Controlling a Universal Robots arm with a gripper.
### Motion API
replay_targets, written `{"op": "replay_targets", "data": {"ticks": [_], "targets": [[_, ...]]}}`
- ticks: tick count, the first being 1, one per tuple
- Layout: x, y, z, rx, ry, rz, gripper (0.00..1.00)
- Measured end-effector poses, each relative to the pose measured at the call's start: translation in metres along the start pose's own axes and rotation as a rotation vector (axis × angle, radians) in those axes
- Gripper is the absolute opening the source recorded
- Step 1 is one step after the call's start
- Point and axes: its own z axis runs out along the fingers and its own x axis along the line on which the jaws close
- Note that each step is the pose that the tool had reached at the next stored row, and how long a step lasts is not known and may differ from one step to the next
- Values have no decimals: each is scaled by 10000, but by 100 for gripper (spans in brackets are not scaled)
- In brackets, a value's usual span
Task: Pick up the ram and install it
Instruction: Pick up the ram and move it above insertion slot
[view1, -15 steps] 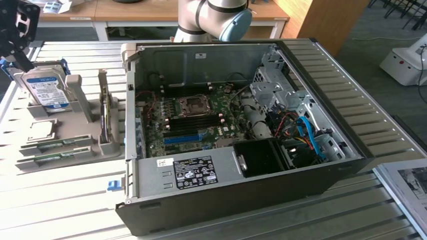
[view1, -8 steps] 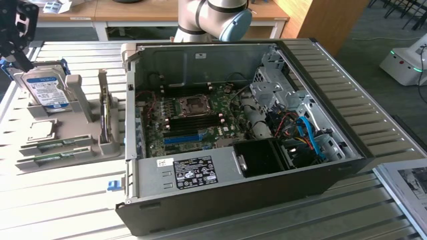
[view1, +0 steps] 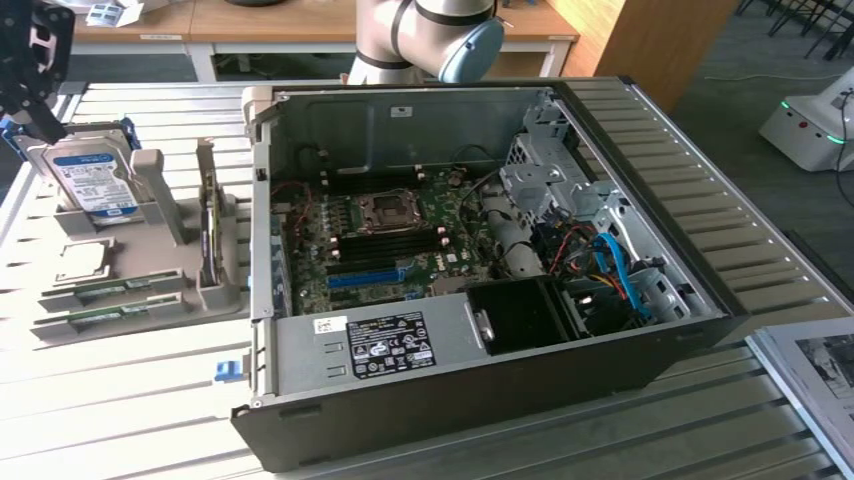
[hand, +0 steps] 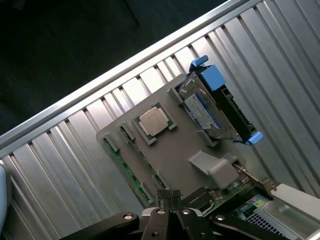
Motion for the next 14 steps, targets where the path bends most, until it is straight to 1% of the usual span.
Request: {"op": "replay_targets", "data": {"ticks": [14], "targets": [[0, 0, 0, -40, 40, -850, 10]]}}
